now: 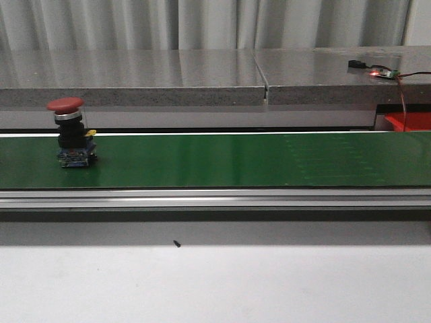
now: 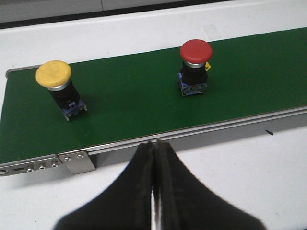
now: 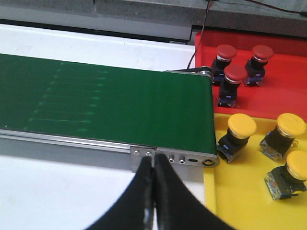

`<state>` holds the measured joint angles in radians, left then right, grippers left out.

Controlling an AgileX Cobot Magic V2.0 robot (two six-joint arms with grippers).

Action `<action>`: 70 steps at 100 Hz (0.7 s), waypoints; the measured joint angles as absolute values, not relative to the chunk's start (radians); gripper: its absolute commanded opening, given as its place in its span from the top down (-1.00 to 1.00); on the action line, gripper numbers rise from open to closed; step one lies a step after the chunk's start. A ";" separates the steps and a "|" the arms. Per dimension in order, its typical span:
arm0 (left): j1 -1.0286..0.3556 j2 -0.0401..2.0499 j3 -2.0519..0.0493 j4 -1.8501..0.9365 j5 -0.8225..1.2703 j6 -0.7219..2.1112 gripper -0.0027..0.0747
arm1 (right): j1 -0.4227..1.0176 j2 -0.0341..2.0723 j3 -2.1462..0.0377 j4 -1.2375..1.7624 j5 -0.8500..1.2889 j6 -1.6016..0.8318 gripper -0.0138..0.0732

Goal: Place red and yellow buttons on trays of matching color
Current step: 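Place the yellow button on the belt behind the red one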

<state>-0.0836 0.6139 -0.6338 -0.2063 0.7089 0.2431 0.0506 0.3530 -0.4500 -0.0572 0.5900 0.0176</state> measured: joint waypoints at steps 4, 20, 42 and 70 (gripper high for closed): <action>-0.084 0.583 -0.628 -0.206 0.718 0.243 0.98 | 0.051 0.353 -0.450 -0.059 0.590 0.018 0.95; -0.084 0.476 -0.613 -0.209 0.761 0.243 0.98 | 0.051 0.353 -0.450 -0.061 0.590 0.018 0.95; -0.084 0.390 -0.610 -0.210 0.830 0.243 0.98 | 0.051 0.353 -0.450 -0.061 0.590 0.018 0.95; -0.084 0.373 -0.610 -0.210 0.845 0.243 0.98 | 0.051 0.353 -0.450 -0.061 0.585 0.018 0.95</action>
